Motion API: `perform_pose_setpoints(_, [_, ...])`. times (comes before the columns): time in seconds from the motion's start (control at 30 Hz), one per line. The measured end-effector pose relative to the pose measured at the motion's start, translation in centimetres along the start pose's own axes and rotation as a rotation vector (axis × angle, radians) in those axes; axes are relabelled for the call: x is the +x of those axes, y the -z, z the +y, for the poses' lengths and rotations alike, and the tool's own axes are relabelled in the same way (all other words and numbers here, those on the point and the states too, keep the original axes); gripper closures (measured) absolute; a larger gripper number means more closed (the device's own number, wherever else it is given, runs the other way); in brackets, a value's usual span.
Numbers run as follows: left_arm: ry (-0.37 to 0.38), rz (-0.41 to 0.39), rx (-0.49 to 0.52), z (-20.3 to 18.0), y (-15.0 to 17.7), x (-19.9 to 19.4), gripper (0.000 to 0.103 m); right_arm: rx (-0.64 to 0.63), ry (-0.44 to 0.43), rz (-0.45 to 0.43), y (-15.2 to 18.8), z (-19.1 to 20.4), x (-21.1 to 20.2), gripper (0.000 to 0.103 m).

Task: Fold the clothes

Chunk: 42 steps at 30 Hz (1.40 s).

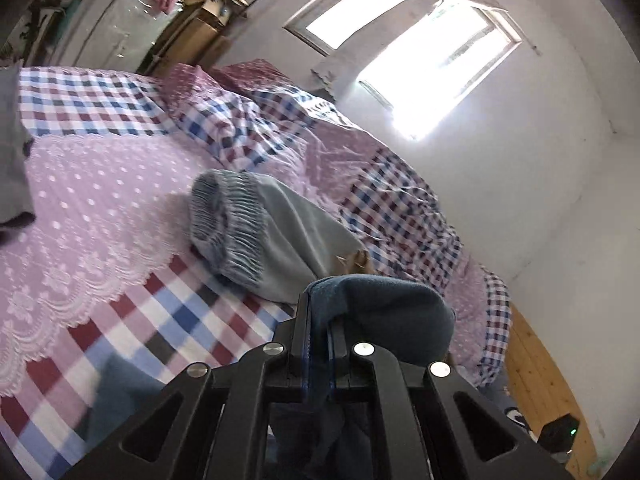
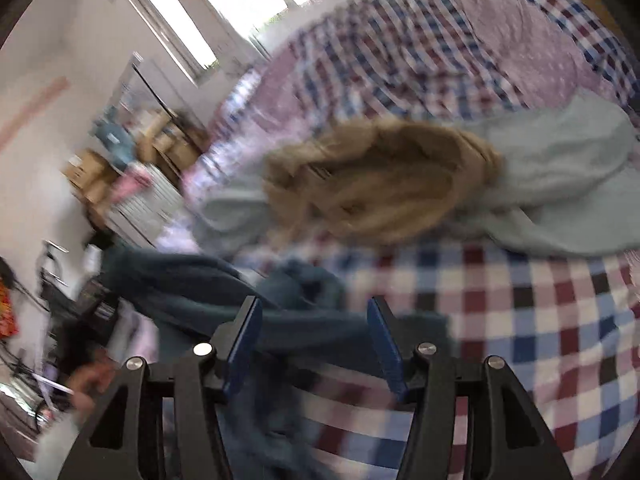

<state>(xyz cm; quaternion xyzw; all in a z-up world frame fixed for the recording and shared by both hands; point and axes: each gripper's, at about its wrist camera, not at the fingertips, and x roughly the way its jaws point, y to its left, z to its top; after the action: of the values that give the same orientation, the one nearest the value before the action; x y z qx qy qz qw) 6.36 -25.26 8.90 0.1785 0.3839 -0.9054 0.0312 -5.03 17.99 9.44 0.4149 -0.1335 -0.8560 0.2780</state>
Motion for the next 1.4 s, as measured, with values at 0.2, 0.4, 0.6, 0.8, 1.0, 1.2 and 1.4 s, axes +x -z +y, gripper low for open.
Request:
perform_pose_setpoints(0.2, [-0.137, 0.047, -0.048, 2.8, -0.1, 1.8, 0.098, -0.036, 0.138, 0.137, 2.1, -1.6, 4.9, 0.045])
perform_pose_setpoints(0.4, [-0.224, 0.114, -0.119, 4.5, 0.4, 2.4, 0.084, 0.057, 0.171, 0.146, 2.5, -4.5, 7.0, 0.045])
perform_pose_setpoints(0.6, [-0.236, 0.090, -0.102, 4.0, -0.1, 1.6, 0.043, 0.148, 0.020, 0.105, 2.5, -5.0, 7.5, 0.082])
perform_pose_setpoints(0.8, [-0.162, 0.054, -0.012, 1.7, -0.4, 0.3, 0.040, 0.097, -0.065, -0.023, 1.1, -1.4, 4.6, 0.100])
perform_pose_setpoints(1.0, [-0.085, 0.006, 0.116, -1.3, -0.4, -1.5, 0.030, -0.013, -0.322, -0.282, -2.0, 4.5, -5.0, 0.100])
perform_pose_setpoints(1.2, [0.246, 0.061, 0.314, -6.6, 1.9, -3.1, 0.030, -0.150, -0.480, -0.351, -2.2, 10.8, -8.6, 0.100])
perform_pose_setpoints(1.4, [0.231, 0.143, 0.655, -12.3, 7.0, -2.9, 0.030, -0.229, -0.532, -0.301, -0.5, 13.6, -8.6, 0.100])
